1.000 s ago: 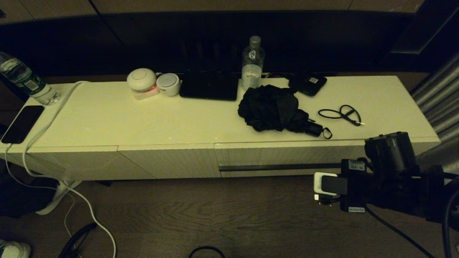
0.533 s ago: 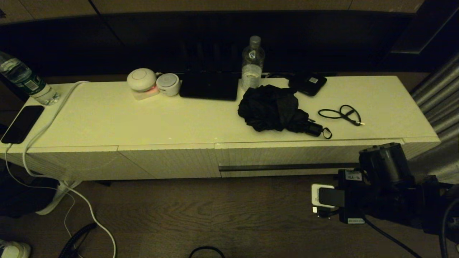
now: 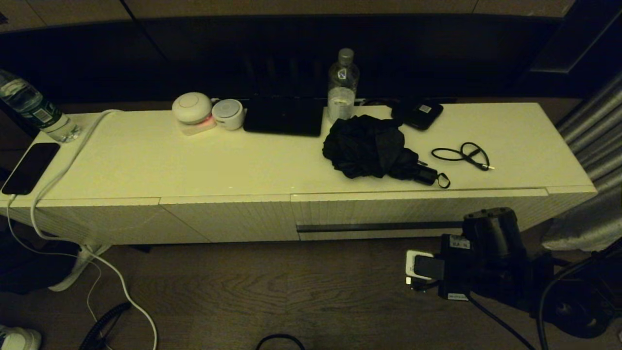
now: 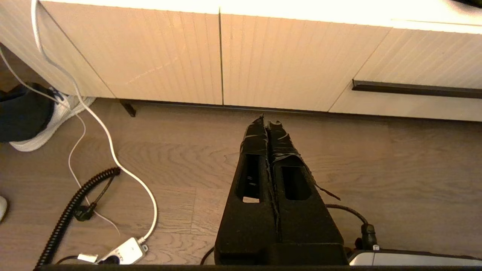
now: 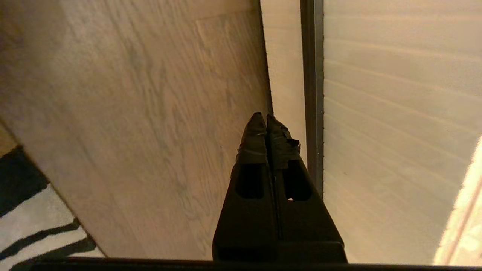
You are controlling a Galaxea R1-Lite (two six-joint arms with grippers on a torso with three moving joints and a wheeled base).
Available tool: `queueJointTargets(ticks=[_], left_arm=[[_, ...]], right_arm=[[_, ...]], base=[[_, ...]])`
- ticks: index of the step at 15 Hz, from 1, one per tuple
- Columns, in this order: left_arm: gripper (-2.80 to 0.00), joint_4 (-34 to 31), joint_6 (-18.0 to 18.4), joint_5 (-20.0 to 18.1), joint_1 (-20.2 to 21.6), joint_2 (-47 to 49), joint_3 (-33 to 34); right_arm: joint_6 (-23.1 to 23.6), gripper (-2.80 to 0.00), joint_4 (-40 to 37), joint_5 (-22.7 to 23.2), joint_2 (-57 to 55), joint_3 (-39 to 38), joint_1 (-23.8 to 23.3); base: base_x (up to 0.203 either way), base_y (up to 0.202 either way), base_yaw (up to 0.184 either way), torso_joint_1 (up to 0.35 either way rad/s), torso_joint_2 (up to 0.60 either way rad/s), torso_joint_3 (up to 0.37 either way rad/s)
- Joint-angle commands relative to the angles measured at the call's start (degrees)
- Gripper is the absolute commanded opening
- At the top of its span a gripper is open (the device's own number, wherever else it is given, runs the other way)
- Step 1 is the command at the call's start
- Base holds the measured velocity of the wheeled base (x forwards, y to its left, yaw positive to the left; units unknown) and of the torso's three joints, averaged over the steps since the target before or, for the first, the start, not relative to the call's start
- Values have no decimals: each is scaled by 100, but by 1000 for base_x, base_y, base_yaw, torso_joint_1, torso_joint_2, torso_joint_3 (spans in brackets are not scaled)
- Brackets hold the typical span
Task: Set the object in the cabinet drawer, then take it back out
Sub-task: Open the drawer
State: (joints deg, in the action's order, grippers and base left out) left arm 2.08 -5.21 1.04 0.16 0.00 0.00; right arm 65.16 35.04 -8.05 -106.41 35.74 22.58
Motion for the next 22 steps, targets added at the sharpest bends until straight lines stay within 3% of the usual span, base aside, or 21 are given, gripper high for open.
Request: queueJointTargets(ticks=[1, 5, 8, 10, 11, 15, 19, 22], left_arm=[[-280, 2, -7, 2, 2, -9, 0], [-280, 2, -7, 2, 2, -9, 0], [-280, 2, -7, 2, 2, -9, 0], [-280, 2, -7, 2, 2, -9, 8], [-280, 2, -7, 2, 2, -9, 0], [-280, 2, -7, 2, 2, -9, 0], [-280, 2, -7, 2, 2, -9, 0], [-280, 2, -7, 2, 2, -9, 0]], right_arm=[[37, -280, 48, -4, -135, -56, -74], [218, -280, -296, 58, 83, -110, -286], [243, -280, -1609, 158, 360, 108, -366], [252, -280, -2326, 595, 412, 398, -446], [243, 0, -2344, 646, 384, 399, -456], [216, 0, -2394, 656, 222, 583, -520], [345, 0, -2289, 1067, -123, 732, -584], [419, 0, -2582, 1126, -352, 1033, -629]], base=[[0, 0, 0, 0, 0, 0], [0, 0, 0, 0, 0, 0], [0, 0, 0, 0, 0, 0], [0, 0, 0, 0, 0, 0], [0, 0, 0, 0, 0, 0], [0, 0, 0, 0, 0, 0], [0, 0, 0, 0, 0, 0], [0, 0, 0, 0, 0, 0]])
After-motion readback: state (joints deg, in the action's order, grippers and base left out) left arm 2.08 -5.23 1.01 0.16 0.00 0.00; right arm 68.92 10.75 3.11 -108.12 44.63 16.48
